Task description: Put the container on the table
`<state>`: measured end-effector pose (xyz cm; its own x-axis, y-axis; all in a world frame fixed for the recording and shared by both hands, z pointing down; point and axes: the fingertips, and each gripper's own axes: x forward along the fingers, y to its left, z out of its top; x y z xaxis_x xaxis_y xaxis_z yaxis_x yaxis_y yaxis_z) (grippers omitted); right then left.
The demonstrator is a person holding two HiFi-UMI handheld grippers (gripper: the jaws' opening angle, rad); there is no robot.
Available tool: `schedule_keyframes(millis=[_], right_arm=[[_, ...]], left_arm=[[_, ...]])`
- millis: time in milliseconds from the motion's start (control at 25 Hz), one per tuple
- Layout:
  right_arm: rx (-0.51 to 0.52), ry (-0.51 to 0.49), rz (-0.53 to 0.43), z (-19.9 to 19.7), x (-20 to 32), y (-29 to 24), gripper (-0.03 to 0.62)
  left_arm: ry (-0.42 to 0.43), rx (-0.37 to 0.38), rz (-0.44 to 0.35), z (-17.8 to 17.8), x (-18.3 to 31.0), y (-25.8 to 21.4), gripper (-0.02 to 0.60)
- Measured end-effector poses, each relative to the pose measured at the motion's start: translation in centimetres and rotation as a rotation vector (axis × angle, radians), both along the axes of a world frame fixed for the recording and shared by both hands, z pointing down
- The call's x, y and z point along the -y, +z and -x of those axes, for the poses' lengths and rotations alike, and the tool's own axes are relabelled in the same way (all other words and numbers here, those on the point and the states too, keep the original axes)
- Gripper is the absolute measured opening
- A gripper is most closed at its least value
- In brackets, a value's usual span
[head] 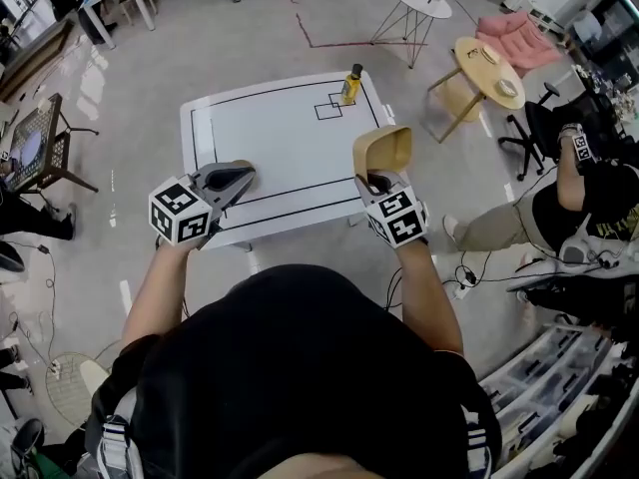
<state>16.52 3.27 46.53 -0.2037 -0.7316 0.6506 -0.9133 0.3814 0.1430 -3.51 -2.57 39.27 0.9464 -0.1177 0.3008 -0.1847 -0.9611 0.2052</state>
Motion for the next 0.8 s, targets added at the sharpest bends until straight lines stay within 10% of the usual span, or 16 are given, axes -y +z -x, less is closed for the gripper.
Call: schedule_keyframes(millis=[800], right_arm=[[0.016, -0.115, -0.004, -3.7, 2.2, 0.5, 0.015]], left_arm=[[-0.097, 0.002, 0.003, -4.3, 0.1, -0.1, 0.008]])
